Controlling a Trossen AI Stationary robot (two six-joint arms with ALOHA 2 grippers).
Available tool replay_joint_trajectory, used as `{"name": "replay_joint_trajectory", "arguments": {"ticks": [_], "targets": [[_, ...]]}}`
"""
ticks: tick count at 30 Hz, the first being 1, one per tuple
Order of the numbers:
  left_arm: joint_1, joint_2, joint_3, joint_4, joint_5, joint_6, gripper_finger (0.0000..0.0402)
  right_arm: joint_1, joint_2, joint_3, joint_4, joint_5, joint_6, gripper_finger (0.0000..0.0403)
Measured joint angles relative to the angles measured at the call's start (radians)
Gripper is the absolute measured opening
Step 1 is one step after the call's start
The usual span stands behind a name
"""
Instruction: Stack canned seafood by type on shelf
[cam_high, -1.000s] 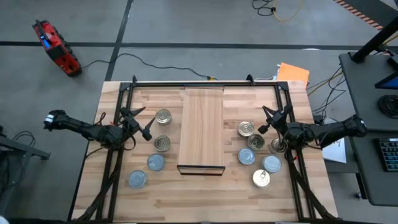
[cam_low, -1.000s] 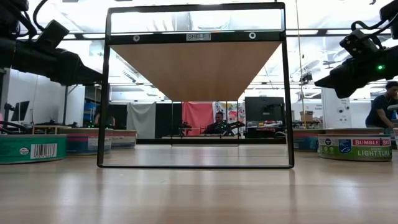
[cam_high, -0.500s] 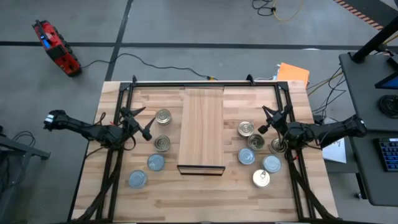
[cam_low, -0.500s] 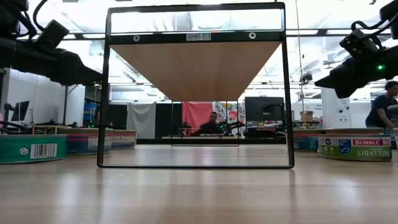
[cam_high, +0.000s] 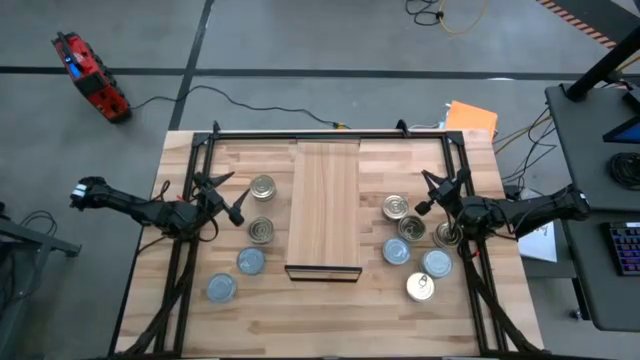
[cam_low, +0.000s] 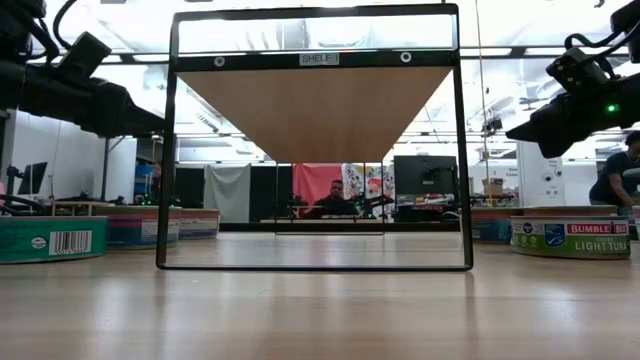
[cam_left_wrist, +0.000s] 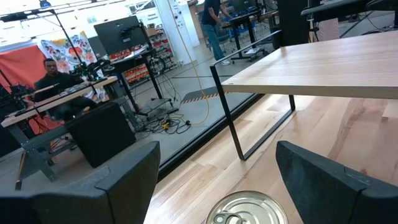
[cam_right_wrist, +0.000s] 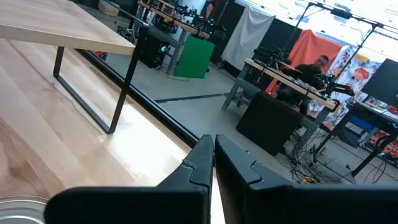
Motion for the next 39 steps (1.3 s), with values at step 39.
{"name": "replay_joint_trajectory", "arguments": {"ticks": [39], "targets": [[0.000,0.000,0.000,0.097,0.075,-0.447,0.0304,0.000,0.000,0.000,0.000,0.000,0.000,0.0009]]}}
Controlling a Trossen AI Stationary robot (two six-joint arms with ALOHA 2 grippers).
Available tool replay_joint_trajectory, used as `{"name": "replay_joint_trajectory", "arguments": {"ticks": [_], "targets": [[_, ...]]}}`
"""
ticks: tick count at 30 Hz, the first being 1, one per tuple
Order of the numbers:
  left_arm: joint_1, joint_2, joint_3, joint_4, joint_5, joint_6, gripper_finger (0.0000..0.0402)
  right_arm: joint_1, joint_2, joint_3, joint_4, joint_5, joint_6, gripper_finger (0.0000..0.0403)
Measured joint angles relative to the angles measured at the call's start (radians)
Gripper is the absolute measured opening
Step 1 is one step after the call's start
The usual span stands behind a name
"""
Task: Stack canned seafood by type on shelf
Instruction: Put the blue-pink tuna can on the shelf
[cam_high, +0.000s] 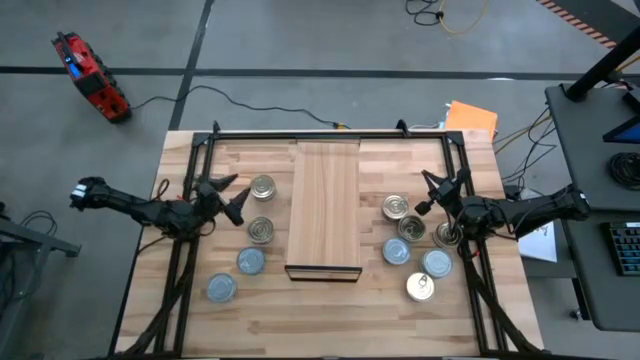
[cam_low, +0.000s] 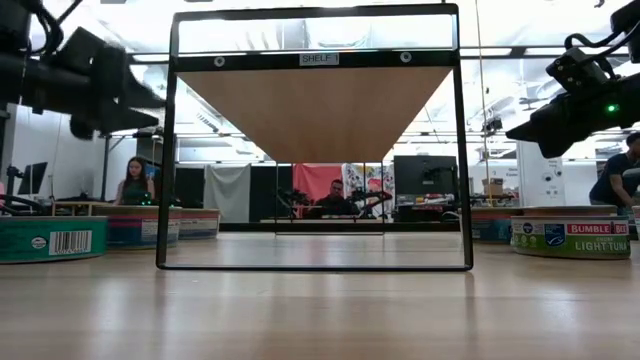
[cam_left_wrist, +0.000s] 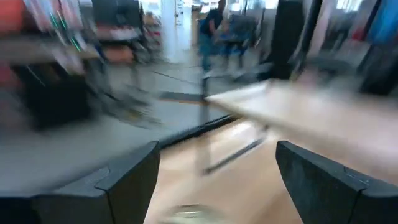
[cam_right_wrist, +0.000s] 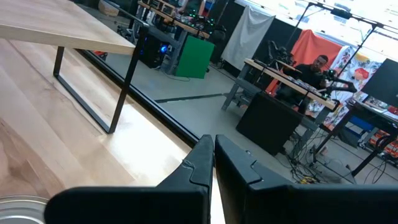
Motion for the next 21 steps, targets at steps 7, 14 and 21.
{"name": "replay_joint_trajectory", "arguments": {"ticks": [7,14,21], "targets": [[0.000,0.000,0.001,0.052,0.058,-0.442,0.0304,0.000,0.000,0.000,0.000,0.000,-0.093,0.0009],[0.001,0.000,0.001,0.054,0.057,-0.420,0.0304,0.000,0.000,0.000,0.000,0.000,-0.147,0.0009],[0.002,0.000,0.001,0.115,0.041,-0.543,0.0304,0.000,0.000,0.000,0.000,0.000,-0.318,0.0009]]}}
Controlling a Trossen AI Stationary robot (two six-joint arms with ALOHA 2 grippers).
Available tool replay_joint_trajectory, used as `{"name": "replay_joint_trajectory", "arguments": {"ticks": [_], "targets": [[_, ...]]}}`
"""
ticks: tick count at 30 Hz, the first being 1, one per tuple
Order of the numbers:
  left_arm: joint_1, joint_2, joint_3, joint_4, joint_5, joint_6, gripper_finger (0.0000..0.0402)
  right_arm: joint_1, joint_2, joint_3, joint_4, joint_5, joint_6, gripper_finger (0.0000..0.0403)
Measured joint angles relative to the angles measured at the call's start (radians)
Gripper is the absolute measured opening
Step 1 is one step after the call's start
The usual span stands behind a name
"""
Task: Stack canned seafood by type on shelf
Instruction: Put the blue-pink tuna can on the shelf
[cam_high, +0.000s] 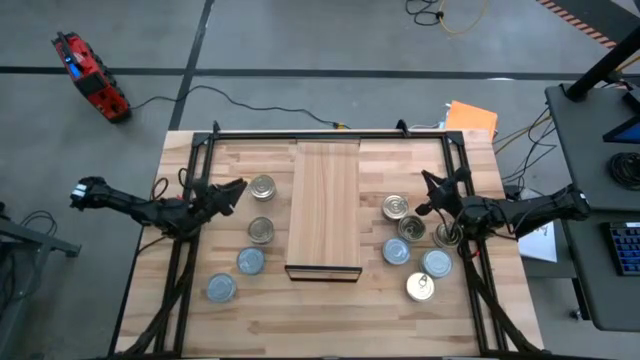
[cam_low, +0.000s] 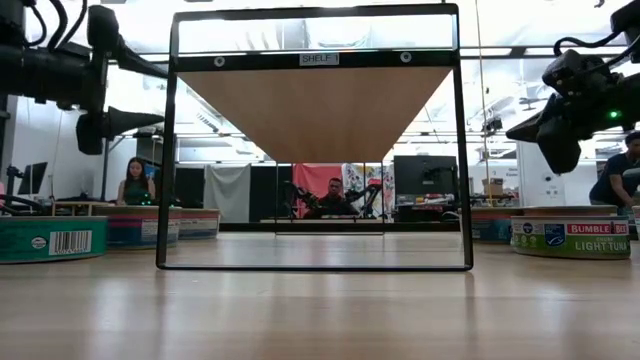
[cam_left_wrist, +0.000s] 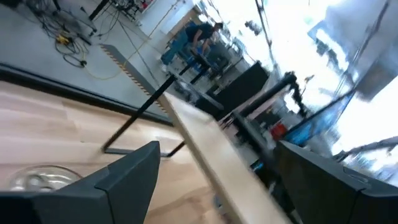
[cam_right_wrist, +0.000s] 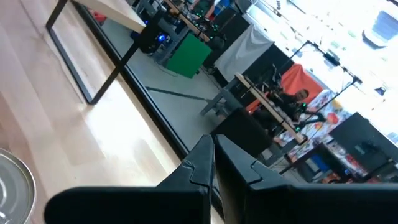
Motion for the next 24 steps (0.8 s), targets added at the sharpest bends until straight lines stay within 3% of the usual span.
{"name": "replay_joint_trajectory", "arguments": {"ticks": [4,12,15,19,24], "targets": [[0.000,0.000,0.000,0.063,-0.038,0.024,0.0304,0.000,0.000,0.000,0.001,-0.001,0.062,0.0009],[0.000,0.001,0.012,0.184,-0.039,0.166,0.0304,-0.002,0.000,0.000,0.049,0.002,0.715,0.0009],[0.000,0.001,0.035,0.187,-0.044,0.212,0.0304,-0.002,0.000,0.000,0.094,-0.047,0.903,0.0009],[0.000,0.014,0.080,0.186,-0.046,0.318,0.0304,-0.002,0.000,0.020,0.143,-0.149,0.918,0.0009],[0.000,0.036,0.133,0.186,-0.047,0.429,0.0304,-0.003,0.006,0.104,0.151,-0.158,0.861,0.0009]]}}
